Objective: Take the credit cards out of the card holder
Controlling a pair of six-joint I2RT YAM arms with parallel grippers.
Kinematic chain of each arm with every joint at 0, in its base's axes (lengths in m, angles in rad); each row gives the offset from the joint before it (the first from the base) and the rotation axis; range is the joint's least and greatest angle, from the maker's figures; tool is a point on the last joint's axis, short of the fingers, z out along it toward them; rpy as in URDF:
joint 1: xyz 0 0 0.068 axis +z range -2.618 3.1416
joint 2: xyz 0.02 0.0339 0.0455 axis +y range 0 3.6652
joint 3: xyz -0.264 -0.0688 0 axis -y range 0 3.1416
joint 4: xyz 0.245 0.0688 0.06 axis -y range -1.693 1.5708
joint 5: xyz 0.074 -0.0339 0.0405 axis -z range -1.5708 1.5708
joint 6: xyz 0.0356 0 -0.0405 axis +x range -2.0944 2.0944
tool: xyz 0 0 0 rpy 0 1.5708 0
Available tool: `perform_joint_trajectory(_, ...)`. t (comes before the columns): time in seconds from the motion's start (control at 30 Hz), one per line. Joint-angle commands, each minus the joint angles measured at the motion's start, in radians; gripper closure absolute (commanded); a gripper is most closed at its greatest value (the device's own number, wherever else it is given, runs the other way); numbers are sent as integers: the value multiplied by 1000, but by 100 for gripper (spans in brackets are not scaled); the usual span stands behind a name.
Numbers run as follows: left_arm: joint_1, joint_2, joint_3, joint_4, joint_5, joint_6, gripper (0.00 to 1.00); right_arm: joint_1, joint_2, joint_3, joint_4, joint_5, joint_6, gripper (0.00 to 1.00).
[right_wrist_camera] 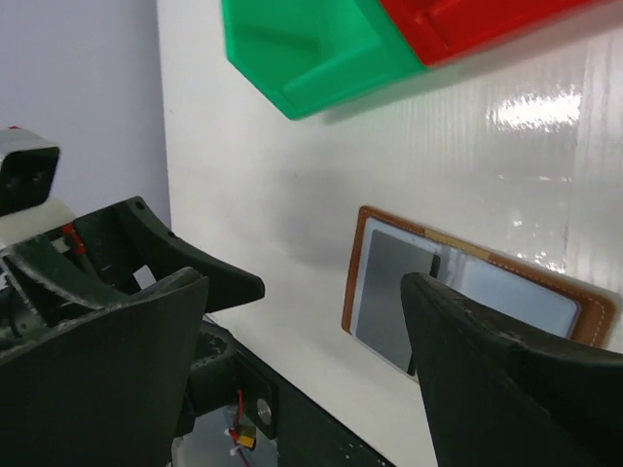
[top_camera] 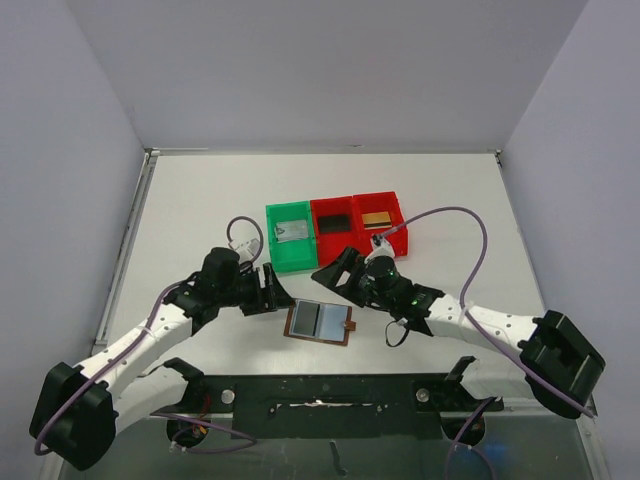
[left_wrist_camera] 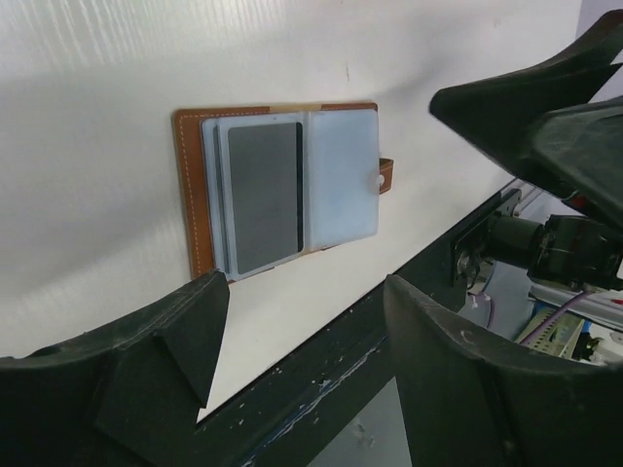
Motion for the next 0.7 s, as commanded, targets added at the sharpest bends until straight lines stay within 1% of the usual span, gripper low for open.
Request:
perform_joint_trajectory(0.0, -46, 22, 7, 98, -36, -57, 37, 13, 67, -11, -33, -55, 169, 22)
perform_joint_trajectory(0.07, -56, 31, 10, 115, -39, -75, 37, 39, 72, -31, 27, -41, 186, 27)
perform_joint_trajectory(0.17, -64, 51, 10, 135, -67, -101, 38, 57, 103, 3, -20, -30, 169, 30)
perform_joint_trajectory(0.23, -70, 66, 7, 143, -74, -109, 40, 73, 128, 31, -51, -35, 150, 34)
perform_joint_trajectory(0.33, -76, 94, 3, 137, -76, -100, 42, 93, 169, 38, -52, -38, 152, 38)
perform_joint_trajectory(0.37, -78, 102, 5, 131, -74, -96, 43, 96, 184, 33, -44, -45, 161, 39)
perform_joint_trajectory(0.43, -80, 117, 13, 109, -73, -81, 44, 102, 203, 17, -3, -54, 171, 45)
perform_joint_trajectory(0.53, -86, 130, 18, 91, -75, -66, 45, 108, 222, 4, 28, -56, 175, 47)
perform_joint_trajectory(0.67, -89, 150, 16, 105, -71, -70, 48, 108, 245, 4, 38, -64, 169, 57)
